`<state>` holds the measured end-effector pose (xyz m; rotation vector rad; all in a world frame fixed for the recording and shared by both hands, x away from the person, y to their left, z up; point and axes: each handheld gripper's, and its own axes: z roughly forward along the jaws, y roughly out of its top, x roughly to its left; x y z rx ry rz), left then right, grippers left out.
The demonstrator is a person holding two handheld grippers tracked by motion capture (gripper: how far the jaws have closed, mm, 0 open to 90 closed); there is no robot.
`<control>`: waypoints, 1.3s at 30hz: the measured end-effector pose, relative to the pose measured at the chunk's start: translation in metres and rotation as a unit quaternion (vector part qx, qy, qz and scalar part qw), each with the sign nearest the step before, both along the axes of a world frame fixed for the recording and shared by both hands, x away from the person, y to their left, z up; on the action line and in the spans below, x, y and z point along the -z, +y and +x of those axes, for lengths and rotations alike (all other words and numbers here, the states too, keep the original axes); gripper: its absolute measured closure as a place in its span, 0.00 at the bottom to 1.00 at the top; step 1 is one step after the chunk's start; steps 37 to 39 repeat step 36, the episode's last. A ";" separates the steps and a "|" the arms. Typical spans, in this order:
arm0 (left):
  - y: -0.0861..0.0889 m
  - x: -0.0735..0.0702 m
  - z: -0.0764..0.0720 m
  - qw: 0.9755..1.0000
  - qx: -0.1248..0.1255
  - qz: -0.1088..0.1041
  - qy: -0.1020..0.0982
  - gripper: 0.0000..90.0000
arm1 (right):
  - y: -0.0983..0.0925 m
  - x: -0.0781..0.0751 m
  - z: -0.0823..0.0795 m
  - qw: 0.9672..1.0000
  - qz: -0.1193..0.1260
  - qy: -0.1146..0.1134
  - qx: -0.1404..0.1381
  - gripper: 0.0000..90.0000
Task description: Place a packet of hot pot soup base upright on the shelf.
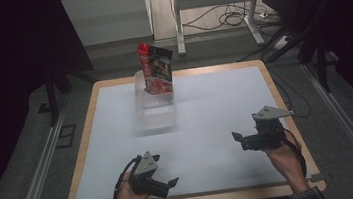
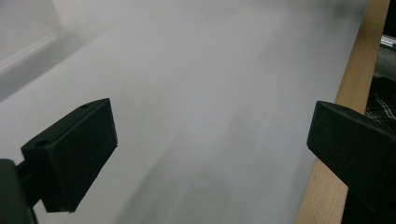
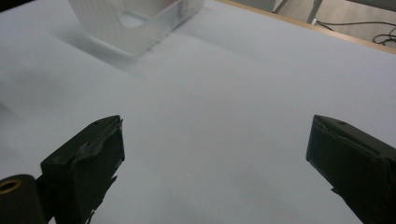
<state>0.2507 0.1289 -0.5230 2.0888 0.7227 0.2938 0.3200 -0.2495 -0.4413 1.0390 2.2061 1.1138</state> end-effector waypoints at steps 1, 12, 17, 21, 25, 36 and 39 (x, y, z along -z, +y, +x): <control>0.000 0.000 0.000 1.000 0.002 0.002 0.002 0.02 | -0.002 0.001 -0.002 1.000 -0.003 0.000 0.002 0.05; -0.001 0.002 0.001 1.000 0.007 0.005 0.005 0.02 | -0.026 0.005 -0.022 1.000 0.003 -0.010 0.020 0.05; -0.002 0.001 0.000 1.000 0.004 0.005 0.001 0.02 | -0.038 0.011 -0.036 0.999 0.000 -0.016 0.032 0.04; -0.003 0.002 0.000 1.000 0.004 0.009 -0.004 0.02 | -0.048 0.016 -0.048 0.999 -0.006 -0.024 0.044 0.04; -0.003 0.002 0.000 1.000 0.003 0.010 -0.006 0.02 | -0.060 0.022 -0.060 0.998 -0.001 -0.024 0.059 0.04; -0.004 0.003 0.001 1.000 0.002 0.017 -0.008 0.02 | -0.081 0.037 -0.071 0.996 0.004 0.010 0.084 0.03; -0.004 0.003 0.001 1.000 0.002 0.017 -0.008 0.02 | -0.081 0.037 -0.071 0.996 0.004 0.010 0.084 0.03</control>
